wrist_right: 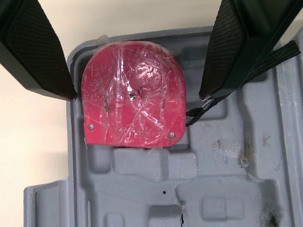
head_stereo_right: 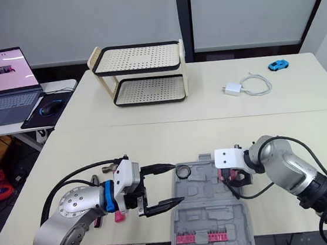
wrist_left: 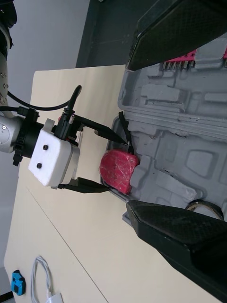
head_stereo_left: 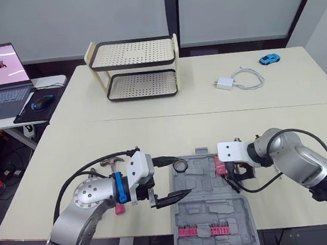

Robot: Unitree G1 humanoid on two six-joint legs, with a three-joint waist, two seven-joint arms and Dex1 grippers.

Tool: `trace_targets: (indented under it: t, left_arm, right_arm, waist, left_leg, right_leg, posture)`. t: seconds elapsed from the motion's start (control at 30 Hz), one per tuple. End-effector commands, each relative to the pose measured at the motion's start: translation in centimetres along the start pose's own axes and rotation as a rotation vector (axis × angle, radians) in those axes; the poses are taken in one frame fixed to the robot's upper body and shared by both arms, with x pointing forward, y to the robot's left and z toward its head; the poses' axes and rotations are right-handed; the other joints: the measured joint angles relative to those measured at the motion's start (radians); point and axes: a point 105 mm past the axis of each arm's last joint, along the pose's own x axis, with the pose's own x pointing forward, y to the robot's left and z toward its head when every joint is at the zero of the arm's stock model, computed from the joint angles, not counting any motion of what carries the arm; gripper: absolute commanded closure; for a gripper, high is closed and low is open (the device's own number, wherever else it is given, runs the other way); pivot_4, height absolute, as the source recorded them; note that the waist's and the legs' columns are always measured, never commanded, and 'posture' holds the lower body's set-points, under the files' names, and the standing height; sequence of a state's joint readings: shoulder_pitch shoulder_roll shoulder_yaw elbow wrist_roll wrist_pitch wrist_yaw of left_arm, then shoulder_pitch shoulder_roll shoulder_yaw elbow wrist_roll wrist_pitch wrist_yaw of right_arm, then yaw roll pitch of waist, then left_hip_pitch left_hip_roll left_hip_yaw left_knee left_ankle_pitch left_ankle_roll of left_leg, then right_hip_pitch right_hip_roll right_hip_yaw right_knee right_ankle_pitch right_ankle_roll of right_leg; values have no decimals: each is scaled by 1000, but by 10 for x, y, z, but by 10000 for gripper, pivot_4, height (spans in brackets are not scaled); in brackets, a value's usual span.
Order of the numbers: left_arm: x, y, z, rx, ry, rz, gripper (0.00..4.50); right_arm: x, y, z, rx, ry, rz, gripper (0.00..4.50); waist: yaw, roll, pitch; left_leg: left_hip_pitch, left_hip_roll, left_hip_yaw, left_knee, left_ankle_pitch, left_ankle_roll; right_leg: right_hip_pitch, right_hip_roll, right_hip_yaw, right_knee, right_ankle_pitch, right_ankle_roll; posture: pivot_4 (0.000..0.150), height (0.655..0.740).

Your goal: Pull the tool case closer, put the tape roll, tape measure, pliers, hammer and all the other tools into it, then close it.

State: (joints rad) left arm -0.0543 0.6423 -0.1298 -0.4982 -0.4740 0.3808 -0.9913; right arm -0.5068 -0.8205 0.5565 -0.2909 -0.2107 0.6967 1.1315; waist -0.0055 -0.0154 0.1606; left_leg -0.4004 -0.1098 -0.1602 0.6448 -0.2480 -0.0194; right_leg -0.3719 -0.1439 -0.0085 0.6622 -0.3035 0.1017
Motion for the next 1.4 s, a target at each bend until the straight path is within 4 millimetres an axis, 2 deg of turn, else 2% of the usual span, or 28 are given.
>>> trace_targets:
  t: [0.03,0.23,0.37,0.47,0.67,1.13,1.4]
  left_arm:
    - [0,1,8,40,-19,-10,0]
    - [3,3,11,54,-22,-24,0]
    - [5,3,13,64,-27,-37,0]
    - [8,3,15,69,-32,-45,0]
    - [8,4,16,76,-30,-54,0]
    - [15,9,25,105,-51,-63,0]
    - [18,11,25,108,-46,-68,0]
  right_arm:
    - [-23,-5,14,-22,-53,-33,283]
    - [-50,0,17,29,-125,-10,283]
    - [-62,-4,26,60,-303,-76,283]
    - [-62,2,20,106,-435,-110,6341]
    - [-58,7,11,98,-513,-162,27370]
    - [-26,12,-6,148,-601,-204,27370]
    - [-6,7,-13,185,-610,-221,27370]
  waist:
    - [0,0,0]
    - [3,0,0]
    - [2,0,0]
    - [4,-1,0]
    - [0,0,0]
    - [0,-1,0]
    - [-2,0,0]
  left_leg:
    - [0,0,0,0,0,0]
    - [0,0,0,0,0,0]
    - [0,0,0,0,0,0]
    - [0,0,-1,0,0,0]
    - [1,0,0,0,0,0]
    - [1,1,-1,0,0,0]
    - [1,1,0,0,0,0]
  right_leg:
    - [0,0,0,0,0,0]
    - [0,0,0,0,0,0]
    - [1,0,-1,-1,0,0]
    - [2,0,-1,-1,0,0]
    - [2,0,-1,-1,0,0]
    - [2,2,-1,0,0,0]
    - [2,1,0,0,0,0]
  posture:
    - [1500,7400]
    - [1500,7400]
    - [1500,7400]
    - [1500,7400]
    - [1500,7400]
    - [1500,7400]
    - [1500,7400]
